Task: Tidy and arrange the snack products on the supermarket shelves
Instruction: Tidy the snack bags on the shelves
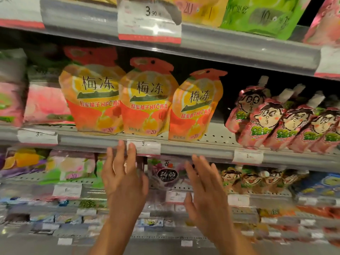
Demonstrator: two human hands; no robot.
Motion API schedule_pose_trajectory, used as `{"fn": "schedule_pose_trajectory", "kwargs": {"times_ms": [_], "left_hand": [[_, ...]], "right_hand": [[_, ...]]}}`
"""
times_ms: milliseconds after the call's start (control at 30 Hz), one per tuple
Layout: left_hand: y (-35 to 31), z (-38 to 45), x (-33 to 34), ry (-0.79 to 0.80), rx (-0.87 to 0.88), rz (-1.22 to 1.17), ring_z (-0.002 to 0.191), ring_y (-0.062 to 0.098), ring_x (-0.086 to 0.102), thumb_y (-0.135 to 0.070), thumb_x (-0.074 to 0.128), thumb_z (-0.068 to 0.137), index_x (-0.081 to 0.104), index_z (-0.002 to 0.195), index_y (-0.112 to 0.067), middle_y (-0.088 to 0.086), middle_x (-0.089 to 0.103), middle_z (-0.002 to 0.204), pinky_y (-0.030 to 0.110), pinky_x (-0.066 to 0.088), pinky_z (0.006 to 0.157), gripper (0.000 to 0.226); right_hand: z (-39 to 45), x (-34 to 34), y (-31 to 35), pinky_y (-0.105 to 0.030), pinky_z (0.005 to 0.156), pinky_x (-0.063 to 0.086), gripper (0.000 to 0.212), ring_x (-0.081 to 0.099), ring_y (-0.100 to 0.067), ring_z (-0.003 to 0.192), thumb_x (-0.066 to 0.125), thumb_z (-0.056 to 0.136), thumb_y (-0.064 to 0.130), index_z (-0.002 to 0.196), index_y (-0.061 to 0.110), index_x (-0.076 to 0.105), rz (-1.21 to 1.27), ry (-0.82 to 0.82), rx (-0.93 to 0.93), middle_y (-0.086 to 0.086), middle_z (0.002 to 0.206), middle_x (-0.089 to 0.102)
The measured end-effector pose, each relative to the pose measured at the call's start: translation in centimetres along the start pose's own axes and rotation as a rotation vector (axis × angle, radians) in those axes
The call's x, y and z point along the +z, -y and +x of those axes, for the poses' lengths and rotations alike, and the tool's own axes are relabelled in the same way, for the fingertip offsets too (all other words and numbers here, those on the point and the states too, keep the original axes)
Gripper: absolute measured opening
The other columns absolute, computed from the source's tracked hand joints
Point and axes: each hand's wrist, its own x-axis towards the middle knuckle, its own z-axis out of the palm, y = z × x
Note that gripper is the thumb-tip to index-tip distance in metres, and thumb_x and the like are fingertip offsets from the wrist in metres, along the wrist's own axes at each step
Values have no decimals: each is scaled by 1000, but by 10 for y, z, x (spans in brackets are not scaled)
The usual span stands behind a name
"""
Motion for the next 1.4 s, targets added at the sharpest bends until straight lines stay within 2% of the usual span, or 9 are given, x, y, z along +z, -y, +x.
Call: {"fn": "schedule_pose_trajectory", "kwargs": {"times_ms": [200,300,467,700,1000,1100,1233,1333,1400], "left_hand": [[8,3,-10,113,32,62,150,41,21,-26,65,86,32,157,-11,14,24,165,60,31,115,79],[7,6,-27,234,8,39,152,36,15,-26,64,85,24,159,-18,8,19,167,61,31,115,85],[27,6,-68,339,127,15,154,32,11,-39,56,95,25,159,-24,5,19,167,57,29,118,73],[102,-31,-143,390,65,120,153,37,13,-46,47,91,35,155,-23,7,16,168,55,24,120,69],[197,10,-194,339,-35,280,151,40,19,-35,67,89,37,153,-10,16,25,164,56,26,120,75],[222,31,-200,387,-42,297,153,39,11,-40,70,88,26,158,-13,12,15,167,57,25,120,87],[258,53,-199,476,41,349,154,41,-5,-45,70,89,5,162,-18,11,-5,169,60,18,121,101],[277,69,-192,509,53,335,153,38,-13,-49,64,93,-8,161,-21,6,-18,168,59,14,122,103],[291,78,-183,525,64,321,153,36,-15,-50,63,93,-14,160,-22,3,-24,166,60,14,122,106]], "right_hand": [[12,17,30,-61,118,30,92,4,-32,157,66,80,24,160,11,22,-144,201,140,-10,170,6],[13,15,36,-59,117,31,107,-5,-32,156,73,78,26,162,11,8,-175,296,215,-12,170,-4],[19,-4,49,-52,125,12,99,-36,-22,148,53,93,34,158,20,-19,-143,409,265,-2,161,-39],[19,-17,57,-46,114,40,96,-25,-23,152,54,90,46,162,17,-3,-173,402,264,-3,167,-22],[25,-13,72,-46,116,39,100,-17,-25,155,56,89,57,162,15,3,-157,385,348,-4,168,-19],[34,-8,89,-46,118,32,97,-5,-31,156,56,92,57,162,11,6,-144,356,451,-8,169,-15],[54,10,142,-55,112,39,81,12,-38,153,62,93,41,156,5,27,-5,239,627,-19,167,7],[56,36,186,-53,111,42,65,30,-39,147,63,93,34,148,4,44,11,179,438,-22,160,29],[51,59,214,-49,115,39,62,31,-35,147,60,95,32,149,8,43,46,308,324,-17,161,29]]}}
